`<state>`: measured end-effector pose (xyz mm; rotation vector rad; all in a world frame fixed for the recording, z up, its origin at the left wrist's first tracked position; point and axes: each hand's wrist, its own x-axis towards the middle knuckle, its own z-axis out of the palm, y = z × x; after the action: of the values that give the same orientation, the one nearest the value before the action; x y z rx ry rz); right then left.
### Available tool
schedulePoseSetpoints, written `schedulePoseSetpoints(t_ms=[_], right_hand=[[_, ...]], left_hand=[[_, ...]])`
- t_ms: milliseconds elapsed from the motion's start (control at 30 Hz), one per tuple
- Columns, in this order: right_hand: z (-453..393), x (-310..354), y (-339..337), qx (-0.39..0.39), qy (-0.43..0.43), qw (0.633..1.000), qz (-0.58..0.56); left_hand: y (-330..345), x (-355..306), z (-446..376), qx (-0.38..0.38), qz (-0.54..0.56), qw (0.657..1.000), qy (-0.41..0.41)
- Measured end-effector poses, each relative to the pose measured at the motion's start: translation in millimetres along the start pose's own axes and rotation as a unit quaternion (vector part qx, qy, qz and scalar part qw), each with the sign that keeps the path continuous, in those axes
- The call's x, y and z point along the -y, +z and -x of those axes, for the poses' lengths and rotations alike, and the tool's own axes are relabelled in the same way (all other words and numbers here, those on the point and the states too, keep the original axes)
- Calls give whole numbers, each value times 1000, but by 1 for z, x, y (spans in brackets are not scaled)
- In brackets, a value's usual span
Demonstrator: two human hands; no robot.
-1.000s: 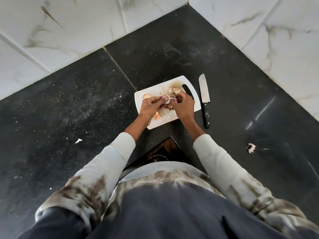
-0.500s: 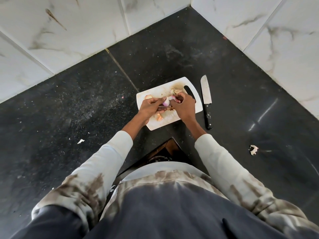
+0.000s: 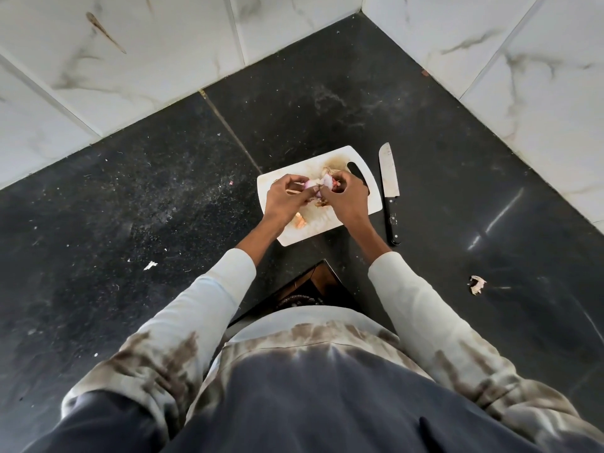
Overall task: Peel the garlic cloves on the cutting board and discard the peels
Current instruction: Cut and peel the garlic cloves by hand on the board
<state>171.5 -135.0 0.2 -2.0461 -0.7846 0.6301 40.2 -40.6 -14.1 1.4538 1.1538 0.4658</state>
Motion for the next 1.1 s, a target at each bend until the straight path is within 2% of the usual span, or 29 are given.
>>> schedulePoseSetpoints(t_ms=[167,433,800,933,1100], right_hand=[[-2,-1,-3,23,2,1000,6],[-4,-6,-6,10,18,1000,-4],[-4,-7,-5,-23,73,997,33],[-3,0,-2,10,38,997,62],[-1,13,-1,2,-13,997,76]], left_hand=[[-4,0,-4,22,47,998,-45],[-9,-3,1,76,100,987,-97],[-27,3,-2,72,140,979,-133],[-31,0,1,64,205,964,-157],[-27,-4,3,42,276,941,-190]])
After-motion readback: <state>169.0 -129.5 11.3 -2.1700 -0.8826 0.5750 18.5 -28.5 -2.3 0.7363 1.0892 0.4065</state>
